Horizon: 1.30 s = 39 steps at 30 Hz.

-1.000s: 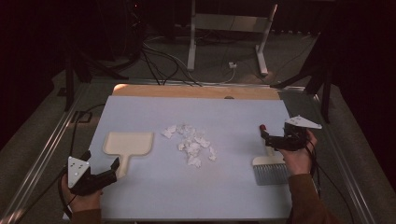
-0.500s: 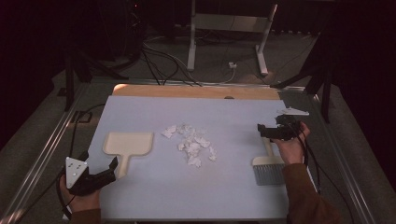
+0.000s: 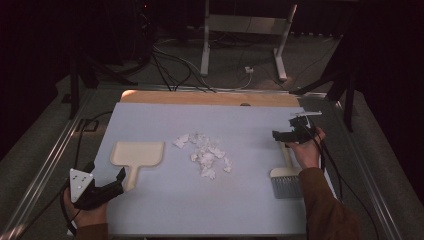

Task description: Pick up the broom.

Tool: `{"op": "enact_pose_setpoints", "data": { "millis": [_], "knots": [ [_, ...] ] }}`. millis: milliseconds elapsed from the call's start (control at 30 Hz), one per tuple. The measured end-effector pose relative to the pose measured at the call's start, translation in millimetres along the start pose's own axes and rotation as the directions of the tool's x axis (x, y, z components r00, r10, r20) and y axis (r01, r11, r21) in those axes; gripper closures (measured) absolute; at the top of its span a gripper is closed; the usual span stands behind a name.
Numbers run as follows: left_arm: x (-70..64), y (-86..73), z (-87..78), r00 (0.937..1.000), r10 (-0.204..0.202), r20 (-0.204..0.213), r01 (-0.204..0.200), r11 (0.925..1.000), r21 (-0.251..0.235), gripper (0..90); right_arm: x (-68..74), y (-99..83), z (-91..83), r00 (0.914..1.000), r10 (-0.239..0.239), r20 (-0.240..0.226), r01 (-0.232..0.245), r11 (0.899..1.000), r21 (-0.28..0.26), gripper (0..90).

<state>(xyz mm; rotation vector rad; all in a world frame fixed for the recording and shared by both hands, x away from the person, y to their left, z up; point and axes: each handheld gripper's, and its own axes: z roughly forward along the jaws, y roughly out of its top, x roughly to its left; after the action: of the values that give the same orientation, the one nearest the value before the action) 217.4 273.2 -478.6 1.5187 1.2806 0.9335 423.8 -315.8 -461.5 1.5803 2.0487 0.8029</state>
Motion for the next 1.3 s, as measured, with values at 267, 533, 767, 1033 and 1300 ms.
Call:
{"op": "enact_pose_setpoints", "data": {
  "millis": [267, 533, 767, 1033, 1300],
  "knots": [
    [1.0, -0.2, -0.8, 1.0, -0.003, -0.001, 0.003, 1.0, -0.003, 3.9, -3.5, -3.0, 21.7, 0.9994, 0.03, 0.018, -0.031, 0.996, 0.087, 2.1],
    [0.0, -0.7, 0.2, 1.0, -0.003, -0.002, 0.003, 1.0, -0.004, 4.0, -11.8, -8.6, 39.8, 0.9939, 0.102, 0.04, -0.107, 0.984, 0.144, 18.1],
    [0.1, -0.8, -0.2, 1.0, -0.001, 0.0, 0.001, 1.0, -0.004, 4.3, -8.9, -11.3, 50.2, 0.9909, 0.104, 0.085, -0.119, 0.975, 0.185, 44.6],
    [0.2, -1.1, -0.1, 1.0, -0.002, -0.004, 0.002, 1.0, -0.003, 4.7, -4.4, -10.0, 49.3, 0.9866, 0.105, 0.125, -0.127, 0.973, 0.191, 67.3],
    [1.2, -1.2, -1.1, 1.0, -0.002, -0.007, 0.002, 1.0, -0.002, 4.9, -2.4, -9.4, 49.3, 0.9798, 0.13, 0.152, -0.158, 0.97, 0.187, 68.5]
  ]
}}
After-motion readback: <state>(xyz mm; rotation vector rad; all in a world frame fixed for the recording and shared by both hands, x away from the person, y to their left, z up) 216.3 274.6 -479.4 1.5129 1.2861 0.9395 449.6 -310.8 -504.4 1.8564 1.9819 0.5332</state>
